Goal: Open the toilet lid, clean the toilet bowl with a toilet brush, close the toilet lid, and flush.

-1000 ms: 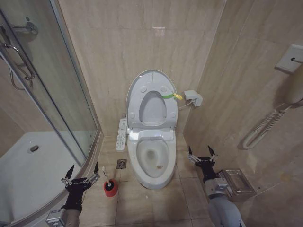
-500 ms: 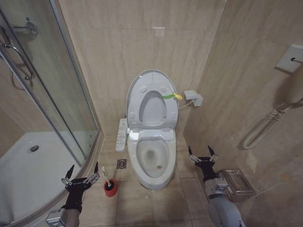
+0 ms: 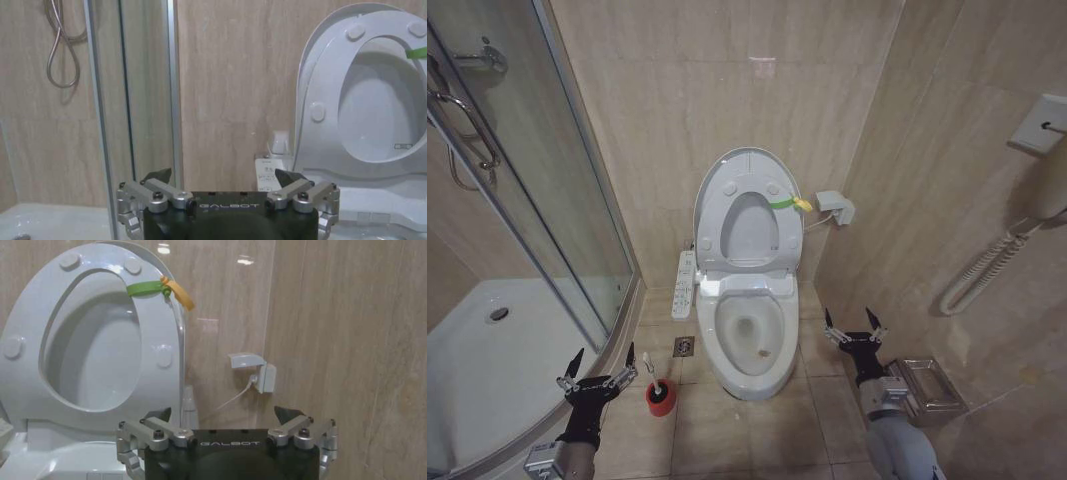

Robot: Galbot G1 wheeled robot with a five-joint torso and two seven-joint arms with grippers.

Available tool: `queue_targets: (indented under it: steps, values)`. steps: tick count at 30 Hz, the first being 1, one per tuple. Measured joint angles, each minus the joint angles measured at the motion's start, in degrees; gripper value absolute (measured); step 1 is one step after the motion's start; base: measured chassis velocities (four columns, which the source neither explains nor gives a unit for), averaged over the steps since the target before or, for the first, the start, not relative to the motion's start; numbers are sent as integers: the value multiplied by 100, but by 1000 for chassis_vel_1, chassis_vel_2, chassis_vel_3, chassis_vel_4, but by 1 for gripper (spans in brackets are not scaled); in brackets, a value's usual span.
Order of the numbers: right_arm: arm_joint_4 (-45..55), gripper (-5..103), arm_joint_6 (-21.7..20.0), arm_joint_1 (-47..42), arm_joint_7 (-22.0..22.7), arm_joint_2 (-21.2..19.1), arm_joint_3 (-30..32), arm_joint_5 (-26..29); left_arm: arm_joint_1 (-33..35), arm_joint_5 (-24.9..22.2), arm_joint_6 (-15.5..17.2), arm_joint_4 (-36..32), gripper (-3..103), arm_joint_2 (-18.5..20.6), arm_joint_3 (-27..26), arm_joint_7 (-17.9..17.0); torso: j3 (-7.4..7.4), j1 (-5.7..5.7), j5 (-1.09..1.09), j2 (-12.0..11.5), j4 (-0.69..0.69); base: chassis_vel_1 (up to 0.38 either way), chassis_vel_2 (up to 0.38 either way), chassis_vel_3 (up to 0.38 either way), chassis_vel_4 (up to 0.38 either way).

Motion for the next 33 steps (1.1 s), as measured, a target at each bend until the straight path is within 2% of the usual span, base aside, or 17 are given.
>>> queue_targets:
  steps: [33]
  values:
    - [0, 100, 0, 0, 0, 0, 0, 0, 0, 0, 0, 0, 100, 0, 0, 0, 0, 0, 0, 0, 0, 0, 0, 0, 0]
